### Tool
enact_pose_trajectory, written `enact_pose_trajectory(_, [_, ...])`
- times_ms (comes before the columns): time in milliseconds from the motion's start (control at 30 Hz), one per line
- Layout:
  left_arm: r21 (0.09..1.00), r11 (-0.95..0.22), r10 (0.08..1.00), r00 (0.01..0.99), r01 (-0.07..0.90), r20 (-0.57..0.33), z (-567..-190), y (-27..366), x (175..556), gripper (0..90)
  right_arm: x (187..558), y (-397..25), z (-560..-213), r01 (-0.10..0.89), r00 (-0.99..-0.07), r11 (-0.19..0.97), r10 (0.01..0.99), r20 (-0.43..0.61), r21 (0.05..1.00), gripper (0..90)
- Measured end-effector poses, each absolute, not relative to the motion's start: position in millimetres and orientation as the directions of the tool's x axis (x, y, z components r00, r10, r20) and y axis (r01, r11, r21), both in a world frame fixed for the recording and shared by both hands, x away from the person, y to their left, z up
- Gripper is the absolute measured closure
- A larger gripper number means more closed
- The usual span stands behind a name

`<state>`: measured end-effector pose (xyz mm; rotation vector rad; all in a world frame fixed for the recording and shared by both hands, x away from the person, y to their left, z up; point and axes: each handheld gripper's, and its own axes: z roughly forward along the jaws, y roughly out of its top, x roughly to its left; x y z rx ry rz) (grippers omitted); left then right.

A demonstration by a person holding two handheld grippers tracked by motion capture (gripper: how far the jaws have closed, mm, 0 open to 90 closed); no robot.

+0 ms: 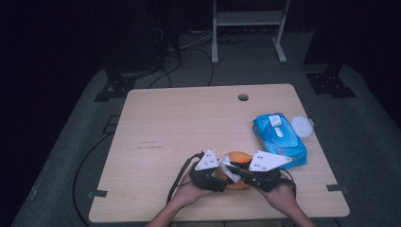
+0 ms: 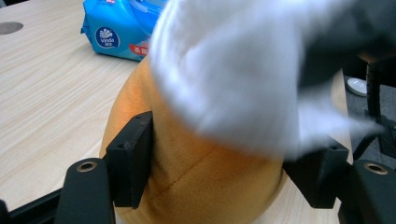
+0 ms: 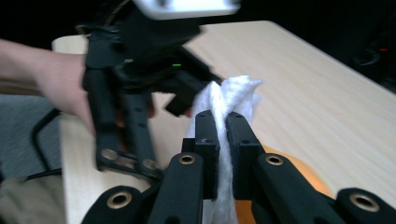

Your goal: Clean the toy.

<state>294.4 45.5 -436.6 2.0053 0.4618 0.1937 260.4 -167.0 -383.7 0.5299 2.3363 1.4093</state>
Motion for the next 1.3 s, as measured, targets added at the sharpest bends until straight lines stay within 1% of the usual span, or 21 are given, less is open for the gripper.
enact_pose_trajectory(200, [0.886, -0.38, 0.399, 0.911, 0.265, -0.102, -438, 52, 299, 30.9, 266, -198, -387, 0.168, -0.821, 0.43, 0.559, -0.116, 0.887, 83.8])
enact_pose_trajectory(333, [0.889, -0.37, 0.396, 0.911, 0.27, -0.112, -439, 53, 300, 31.0, 267, -214, -398, 0.211, -0.806, 0.417, 0.586, -0.084, 0.884, 83.7])
enact_pose_trajectory(467, [0.891, -0.359, 0.395, 0.91, 0.278, -0.125, -439, 57, 303, 31.0, 269, -228, -408, 0.245, -0.794, 0.405, 0.605, -0.057, 0.881, 83.7])
enact_pose_trajectory(667, [0.893, -0.347, 0.393, 0.909, 0.288, -0.14, -440, 60, 305, 30.9, 271, -243, -418, 0.289, -0.774, 0.421, 0.631, -0.049, 0.86, 83.7])
enact_pose_trajectory(767, [0.894, -0.342, 0.393, 0.908, 0.289, -0.144, -440, 62, 305, 30.7, 271, -250, -426, 0.33, -0.766, 0.431, 0.642, -0.028, 0.84, 83.7])
enact_pose_trajectory(1000, [0.896, -0.339, 0.393, 0.909, 0.287, -0.142, -440, 65, 306, 30.1, 265, -275, -437, 0.389, -0.747, 0.438, 0.665, -0.001, 0.81, 82.1])
enact_pose_trajectory(1100, [0.896, -0.346, 0.393, 0.91, 0.278, -0.131, -439, 63, 304, 29.8, 260, -288, -440, 0.413, -0.736, 0.434, 0.677, 0.013, 0.8, 76.3])
enact_pose_trajectory(1133, [0.897, -0.349, 0.392, 0.911, 0.273, -0.125, -439, 62, 303, 29.7, 259, -291, -441, 0.421, -0.732, 0.431, 0.681, 0.019, 0.798, 73.1])
enact_pose_trajectory(1200, [0.898, -0.354, 0.39, 0.914, 0.26, -0.111, -438, 60, 301, 29.4, 257, -297, -441, 0.444, -0.73, 0.426, 0.682, 0.043, 0.789, 61.9])
enact_pose_trajectory(1233, [0.898, -0.359, 0.388, 0.916, 0.254, -0.104, -438, 59, 301, 29.3, 256, -299, -441, 0.445, -0.731, 0.426, 0.681, 0.045, 0.788, 59.4])
enact_pose_trajectory(1300, [0.898, -0.364, 0.385, 0.918, 0.247, -0.096, -438, 57, 300, 28.9, 254, -299, -439, 0.44, -0.736, 0.424, 0.676, 0.047, 0.791, 57.1])
